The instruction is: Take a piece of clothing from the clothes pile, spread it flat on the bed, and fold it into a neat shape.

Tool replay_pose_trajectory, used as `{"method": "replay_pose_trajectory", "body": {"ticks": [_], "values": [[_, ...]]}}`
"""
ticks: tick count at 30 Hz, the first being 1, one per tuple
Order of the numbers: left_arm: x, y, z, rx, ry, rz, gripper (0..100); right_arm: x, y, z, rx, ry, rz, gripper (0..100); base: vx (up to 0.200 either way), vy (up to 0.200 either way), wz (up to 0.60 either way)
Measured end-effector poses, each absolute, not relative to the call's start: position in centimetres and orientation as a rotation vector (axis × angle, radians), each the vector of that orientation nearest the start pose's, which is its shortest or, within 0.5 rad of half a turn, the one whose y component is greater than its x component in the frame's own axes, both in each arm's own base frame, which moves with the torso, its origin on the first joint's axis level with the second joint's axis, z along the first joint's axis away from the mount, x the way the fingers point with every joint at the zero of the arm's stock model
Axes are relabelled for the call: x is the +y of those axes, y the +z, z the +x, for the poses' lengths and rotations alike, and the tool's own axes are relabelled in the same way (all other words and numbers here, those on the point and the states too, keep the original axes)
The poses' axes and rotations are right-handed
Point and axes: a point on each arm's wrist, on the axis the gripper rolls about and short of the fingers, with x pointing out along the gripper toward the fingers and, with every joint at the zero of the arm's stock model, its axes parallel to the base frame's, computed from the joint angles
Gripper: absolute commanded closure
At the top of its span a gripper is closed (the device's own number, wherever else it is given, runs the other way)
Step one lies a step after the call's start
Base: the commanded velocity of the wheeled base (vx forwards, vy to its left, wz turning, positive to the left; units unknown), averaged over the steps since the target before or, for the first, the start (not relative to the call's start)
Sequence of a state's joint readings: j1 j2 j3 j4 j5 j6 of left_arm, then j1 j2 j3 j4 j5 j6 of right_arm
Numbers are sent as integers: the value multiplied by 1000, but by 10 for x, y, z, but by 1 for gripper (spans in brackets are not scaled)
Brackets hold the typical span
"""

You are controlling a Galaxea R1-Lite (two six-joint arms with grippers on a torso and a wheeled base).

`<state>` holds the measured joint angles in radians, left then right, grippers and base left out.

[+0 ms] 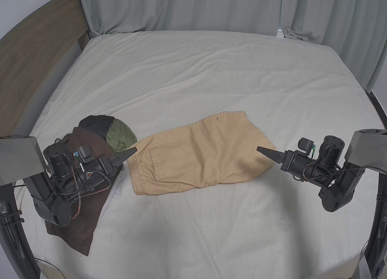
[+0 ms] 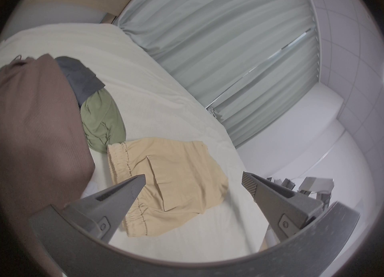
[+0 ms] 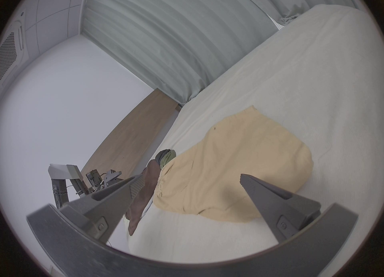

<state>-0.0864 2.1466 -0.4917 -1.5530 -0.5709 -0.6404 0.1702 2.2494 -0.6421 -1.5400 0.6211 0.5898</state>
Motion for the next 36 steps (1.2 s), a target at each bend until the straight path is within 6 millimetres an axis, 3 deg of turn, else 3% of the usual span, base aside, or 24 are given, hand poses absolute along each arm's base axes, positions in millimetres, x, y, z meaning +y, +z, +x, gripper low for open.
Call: {"method": "replay_pose_trajectory", "body": {"ticks": [8, 18, 30, 36], "values": [[-39, 57, 317, 281, -607, -503, 0, 74, 37, 340, 360, 735, 580, 0, 0, 0, 0], [-35, 46, 315, 262, -607, -336, 0, 83, 7, 340, 447, 724, 591, 0, 0, 0, 0], [-32, 38, 316, 279, -597, -323, 0, 87, -22, 345, 511, 706, 604, 0, 0, 0, 0], [-32, 38, 317, 276, -595, -324, 0, 90, -35, 356, 485, 613, 602, 0, 0, 0, 0]]}}
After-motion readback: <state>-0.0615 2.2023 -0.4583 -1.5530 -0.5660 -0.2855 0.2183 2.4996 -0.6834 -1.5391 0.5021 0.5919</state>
